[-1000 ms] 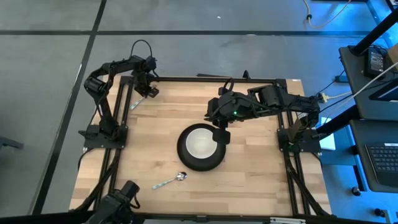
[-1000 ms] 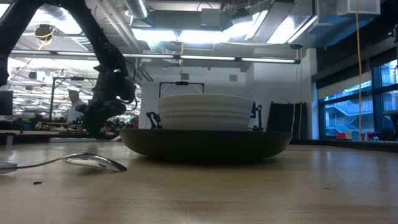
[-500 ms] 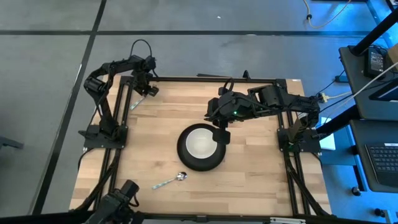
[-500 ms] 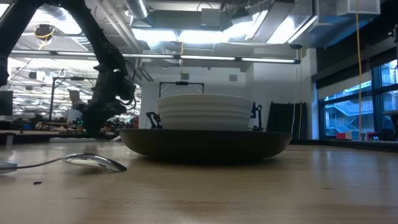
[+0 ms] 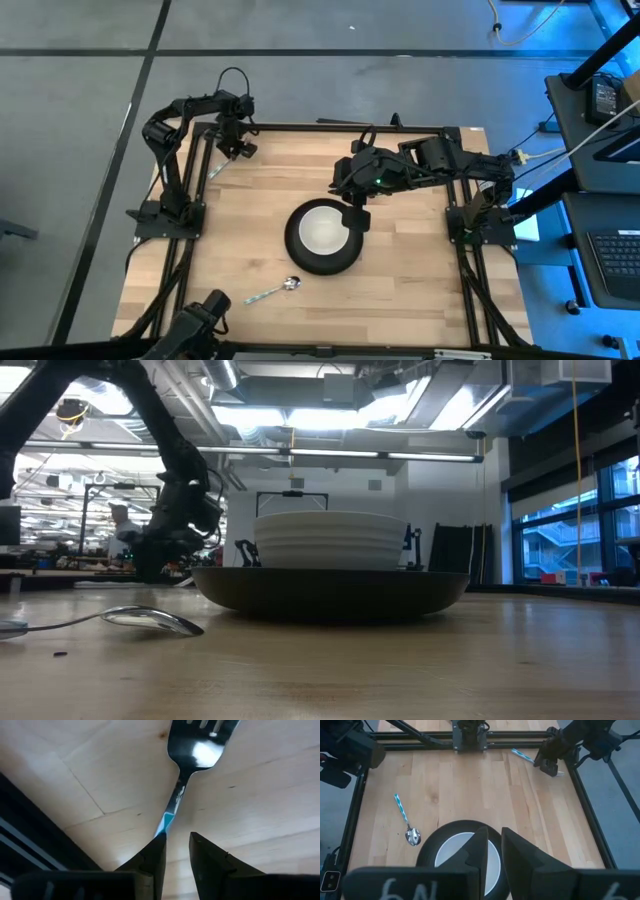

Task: Set table place
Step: Move the blue fork to the left of the black plate

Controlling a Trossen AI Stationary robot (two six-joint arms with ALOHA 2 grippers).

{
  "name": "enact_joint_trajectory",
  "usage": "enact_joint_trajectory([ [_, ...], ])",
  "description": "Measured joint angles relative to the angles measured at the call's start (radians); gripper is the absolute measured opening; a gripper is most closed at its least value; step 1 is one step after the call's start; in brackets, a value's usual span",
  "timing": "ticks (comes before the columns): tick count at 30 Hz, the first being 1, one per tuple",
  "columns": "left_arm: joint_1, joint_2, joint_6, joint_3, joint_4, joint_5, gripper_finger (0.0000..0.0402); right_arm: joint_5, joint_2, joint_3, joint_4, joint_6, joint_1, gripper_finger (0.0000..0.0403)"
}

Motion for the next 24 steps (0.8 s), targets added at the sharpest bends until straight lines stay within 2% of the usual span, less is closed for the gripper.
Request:
enact_joint_trajectory([
  [4, -0.019, -0.013, 0.076, -0.001, -0.001, -0.040, 0.0081, 0.000, 0.000, 0.000, 0.000, -0.002, 0.000, 0.0058],
  [7, -0.031, -0.033, 0.098, 0.000, -0.016, -0.130, 0.0081, 0.000, 0.000, 0.000, 0.000, -0.003, 0.000, 0.0058],
  [9, -0.031, -0.046, 0.108, -0.001, -0.030, -0.152, 0.0081, 0.000, 0.000, 0.000, 0.000, -0.004, 0.000, 0.0058],
  [13, -0.024, -0.049, 0.105, -0.001, -0.030, -0.149, 0.0081, 0.000, 0.000, 0.000, 0.000, -0.027, 0.000, 0.0058],
  [17, -0.007, -0.048, 0.105, -0.001, -0.006, -0.058, 0.0081, 0.000, 0.000, 0.000, 0.000, -0.026, 0.000, 0.0058],
  [24, 0.006, -0.048, 0.104, -0.001, 0.003, -0.074, 0.0081, 0.001, 0.000, 0.000, 0.000, -0.018, 0.000, 0.0058],
])
